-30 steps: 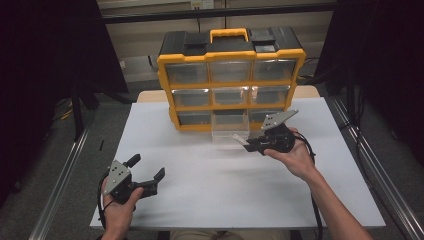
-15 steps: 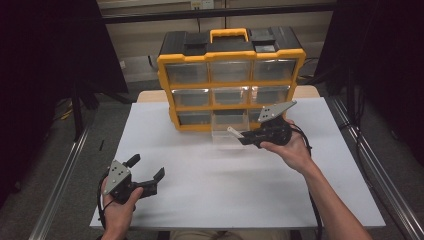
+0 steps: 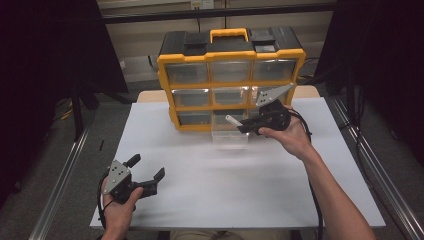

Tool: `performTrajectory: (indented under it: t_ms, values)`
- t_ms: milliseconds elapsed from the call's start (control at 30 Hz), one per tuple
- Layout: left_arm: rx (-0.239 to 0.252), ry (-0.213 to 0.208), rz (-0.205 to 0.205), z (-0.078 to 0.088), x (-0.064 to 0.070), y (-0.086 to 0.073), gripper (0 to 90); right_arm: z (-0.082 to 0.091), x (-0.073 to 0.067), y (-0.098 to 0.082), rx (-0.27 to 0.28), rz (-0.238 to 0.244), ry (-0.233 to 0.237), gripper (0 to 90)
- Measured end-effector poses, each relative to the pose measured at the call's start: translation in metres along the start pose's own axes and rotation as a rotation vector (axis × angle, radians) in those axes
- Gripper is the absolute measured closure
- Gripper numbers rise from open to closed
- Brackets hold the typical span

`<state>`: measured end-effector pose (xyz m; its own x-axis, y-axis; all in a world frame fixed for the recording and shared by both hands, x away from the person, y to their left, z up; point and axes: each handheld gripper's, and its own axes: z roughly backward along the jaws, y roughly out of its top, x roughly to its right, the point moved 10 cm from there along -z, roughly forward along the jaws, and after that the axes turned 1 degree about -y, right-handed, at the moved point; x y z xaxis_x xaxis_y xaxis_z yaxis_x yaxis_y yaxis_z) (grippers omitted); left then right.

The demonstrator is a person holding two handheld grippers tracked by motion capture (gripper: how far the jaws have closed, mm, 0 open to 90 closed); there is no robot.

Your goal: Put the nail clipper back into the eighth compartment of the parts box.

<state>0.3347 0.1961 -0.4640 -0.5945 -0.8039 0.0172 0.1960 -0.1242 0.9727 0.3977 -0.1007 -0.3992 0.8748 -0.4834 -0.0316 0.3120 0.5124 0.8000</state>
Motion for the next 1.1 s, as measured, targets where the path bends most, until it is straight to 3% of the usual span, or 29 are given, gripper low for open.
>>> performTrajectory:
  t_ms: [133, 267, 767, 967, 1100]
  values:
    - [0.009, 0.000, 0.013, 0.000, 0.000, 0.001, 4.7, 0.000, 0.005, 0.006, -0.006, -0.011, -0.007, 77.6]
    - [0.004, 0.003, 0.001, 0.001, -0.001, 0.001, 4.7, 0.000, 0.010, 0.009, -0.014, -0.023, -0.013, 77.6]
    - [0.004, 0.009, -0.008, 0.002, -0.002, 0.001, 4.7, -0.010, 0.028, 0.023, -0.117, -0.009, -0.047, 77.6]
    - [-0.001, 0.005, -0.007, 0.002, -0.002, 0.000, 4.7, -0.013, 0.028, 0.027, -0.136, -0.001, -0.053, 77.6]
    - [0.009, 0.007, -0.001, 0.002, 0.000, 0.001, 4.7, -0.018, 0.031, 0.028, -0.188, 0.003, -0.061, 77.6]
